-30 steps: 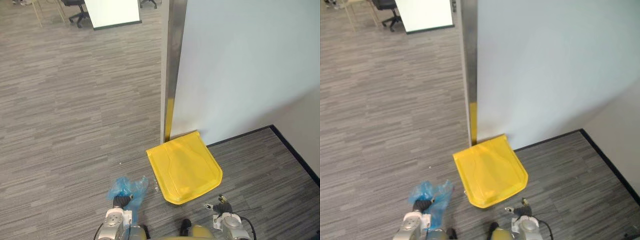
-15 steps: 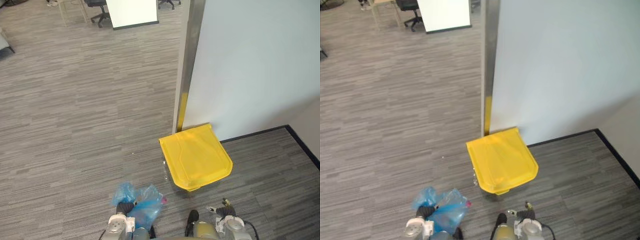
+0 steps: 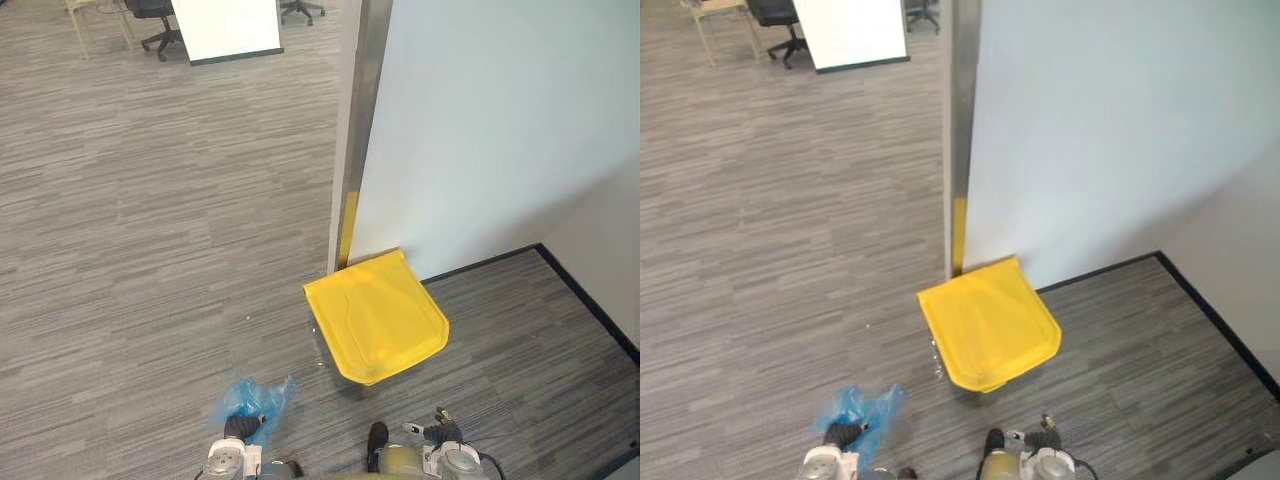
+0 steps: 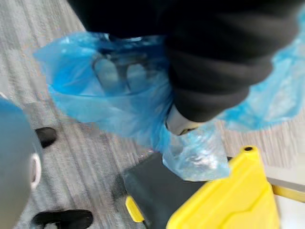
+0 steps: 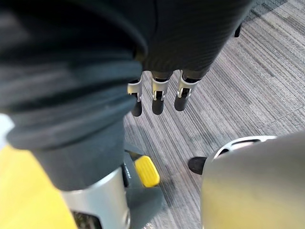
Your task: Gather rubbish on tea table into small bin, then transfer packed bag to large trash can.
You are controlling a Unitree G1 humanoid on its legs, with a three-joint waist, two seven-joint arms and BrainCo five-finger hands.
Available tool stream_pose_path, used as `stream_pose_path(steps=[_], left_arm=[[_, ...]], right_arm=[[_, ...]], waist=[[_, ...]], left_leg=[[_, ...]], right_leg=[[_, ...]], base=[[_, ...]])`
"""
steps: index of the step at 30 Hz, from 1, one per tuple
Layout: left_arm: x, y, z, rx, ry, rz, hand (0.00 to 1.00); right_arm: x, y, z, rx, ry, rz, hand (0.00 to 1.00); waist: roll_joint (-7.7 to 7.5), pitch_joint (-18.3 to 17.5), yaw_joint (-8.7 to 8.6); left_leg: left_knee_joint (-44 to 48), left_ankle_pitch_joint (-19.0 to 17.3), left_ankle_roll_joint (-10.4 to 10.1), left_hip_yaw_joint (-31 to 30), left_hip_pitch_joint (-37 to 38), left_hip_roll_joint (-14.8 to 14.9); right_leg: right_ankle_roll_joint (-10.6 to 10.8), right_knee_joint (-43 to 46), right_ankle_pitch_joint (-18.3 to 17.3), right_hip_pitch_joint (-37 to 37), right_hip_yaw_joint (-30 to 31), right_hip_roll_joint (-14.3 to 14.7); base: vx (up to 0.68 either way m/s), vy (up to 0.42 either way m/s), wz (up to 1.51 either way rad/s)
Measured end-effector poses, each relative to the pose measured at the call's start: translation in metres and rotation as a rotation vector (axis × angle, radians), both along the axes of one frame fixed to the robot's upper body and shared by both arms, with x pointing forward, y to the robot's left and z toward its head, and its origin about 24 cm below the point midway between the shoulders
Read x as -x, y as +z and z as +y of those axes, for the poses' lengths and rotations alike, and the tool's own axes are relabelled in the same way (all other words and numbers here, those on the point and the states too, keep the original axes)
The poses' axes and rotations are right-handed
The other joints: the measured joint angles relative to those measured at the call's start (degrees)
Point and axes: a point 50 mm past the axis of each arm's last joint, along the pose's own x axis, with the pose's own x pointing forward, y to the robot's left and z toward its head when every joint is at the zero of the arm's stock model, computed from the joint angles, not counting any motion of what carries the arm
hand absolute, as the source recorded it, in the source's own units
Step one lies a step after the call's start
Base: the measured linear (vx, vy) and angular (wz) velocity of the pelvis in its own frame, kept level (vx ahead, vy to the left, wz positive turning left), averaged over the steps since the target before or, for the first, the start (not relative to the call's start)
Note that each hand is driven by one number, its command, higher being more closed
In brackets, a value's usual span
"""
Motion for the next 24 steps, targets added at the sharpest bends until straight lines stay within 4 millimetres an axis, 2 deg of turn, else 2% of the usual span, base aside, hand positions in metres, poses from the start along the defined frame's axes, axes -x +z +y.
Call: stream_pose_path(steps=[2,3,4,5,8,9,11,12,13,14,15,17,19,24], left_arm=[[-0.003,0.0,0.001,-0.002,-0.002,-0.001,1.0],[-0.008,0.002,0.001,-0.005,-0.005,-0.011,1.0],[-0.008,0.001,0.001,-0.005,-0.006,-0.008,1.0],[-0.008,0.001,0.002,-0.009,-0.005,-0.004,1.0],[-0.008,0.002,0.009,-0.029,-0.004,-0.004,1.0],[-0.008,0.002,0.011,-0.029,0.009,-0.005,1.0],[-0.011,0.003,0.01,-0.024,0.023,-0.016,1.0],[-0.02,0.005,0.001,-0.002,0.019,-0.039,1.0],[-0.029,0.009,-0.004,0.011,0.005,-0.065,1.0],[-0.032,0.01,-0.006,0.015,0.002,-0.077,1.0],[-0.038,0.013,-0.007,0.019,-0.004,-0.098,1.0],[-0.042,0.016,-0.006,0.016,-0.005,-0.113,1.0],[-0.046,0.018,-0.007,0.018,-0.01,-0.125,1.0],[-0.057,0.025,-0.008,0.01,-0.034,-0.164,1.0]], right_arm=[[-0.004,0.001,0.0,0.001,0.003,-0.009,0.0],[-0.011,0.004,0.0,-0.011,-0.011,-0.034,0.0],[-0.016,0.006,-0.001,-0.008,-0.01,-0.045,0.0],[-0.017,0.006,-0.002,-0.008,-0.011,-0.048,0.0],[-0.024,0.009,0.001,-0.011,-0.006,-0.064,0.0],[-0.027,0.01,0.004,-0.014,-0.007,-0.074,0.0],[-0.026,0.009,0.003,-0.01,-0.007,-0.069,0.0],[-0.035,0.013,0.002,-0.005,-0.002,-0.092,0.0],[-0.04,0.017,0.001,0.001,0.003,-0.117,0.0],[-0.04,0.017,0.001,0.0,0.0,-0.118,0.0],[-0.038,0.017,-0.001,-0.003,-0.014,-0.118,0.0],[-0.037,0.016,0.001,0.004,0.002,-0.104,0.0],[-0.039,0.017,0.002,0.005,0.009,-0.107,0.0],[-0.05,0.023,0.008,0.011,0.051,-0.15,0.0]], waist=[[-0.07,0.7,-0.04],[-0.01,2.2,-0.28],[0.29,2.5,-0.39],[0.62,3.4,-0.41],[-0.31,5.0,0.48],[-0.45,5.2,0.66],[-0.89,5.4,0.65],[0.95,7.2,1.11],[1.54,8.0,0.55],[1.43,8.0,0.49],[1.27,8.1,0.6],[1.43,7.9,1.29],[1.25,7.8,1.3],[1.18,7.9,1.55]], left_leg=[[0.0,-0.6,1.0,0.1,1.3,-0.4],[0.2,-1.2,1.8,0.3,2.8,-0.4],[0.5,-1.6,2.1,0.4,3.2,-0.3],[3.2,-3.7,2.1,0.7,3.7,1.1],[13.9,-9.8,0.8,2.8,2.3,4.3],[17.1,-11.8,-0.1,3.5,2.0,5.3],[19.6,-14.4,-1.7,3.1,2.0,5.8],[20.7,-15.7,-2.7,2.9,2.4,7.5],[20.3,-16.0,-2.8,2.4,2.0,7.8],[20.0,-16.3,-2.7,2.0,1.9,7.9],[19.7,-16.7,-3.3,1.4,2.3,8.4],[19.0,-16.3,-5.0,0.7,2.5,10.1],[17.2,-15.2,-6.0,0.3,2.0,10.6],[16.8,-13.6,-5.9,-0.4,-0.6,9.8]], right_leg=[[0.2,5.6,-0.5,-2.0,-0.4,-1.9],[1.6,14.1,-1.2,-6.4,-1.2,-3.4],[1.7,15.1,-2.0,-7.3,-1.4,-3.7],[1.7,12.6,-2.6,-9.0,-2.6,-3.6],[3.4,-2.8,0.9,-10.5,-7.6,-3.7],[2.5,-3.3,0.6,-10.2,-10.5,-3.4],[2.0,-4.0,0.3,-9.2,-11.6,-3.1],[2.3,-2.9,0.5,-9.1,-12.0,-2.0],[1.7,-2.1,0.9,-9.4,-12.7,-1.8],[0.8,-1.8,1.6,-9.6,-12.9,-1.8],[-1.0,-1.0,2.8,-9.6,-13.2,-1.4],[-1.3,-0.9,2.8,-9.5,-14.3,0.0],[-1.4,-1.1,2.6,-10.0,-15.4,0.5],[-0.3,1.6,1.7,-13.0,-16.0,-1.4]], base=[[0.09,0.056,-0.13],[0.04,0.051,-0.1],[0.03,0.023,-0.12],[0.06,-0.002,-0.04],[0.08,-0.052,-0.08],[0.12,-0.12,-0.05],[0.17,-0.115,-0.13],[0.24,-0.137,-0.09],[0.19,-0.102,0.0],[0.2,-0.154,0.3],[0.17,-0.119,0.16],[0.18,-0.117,0.09],[0.14,-0.078,0.12],[0.12,-0.042,0.11]])
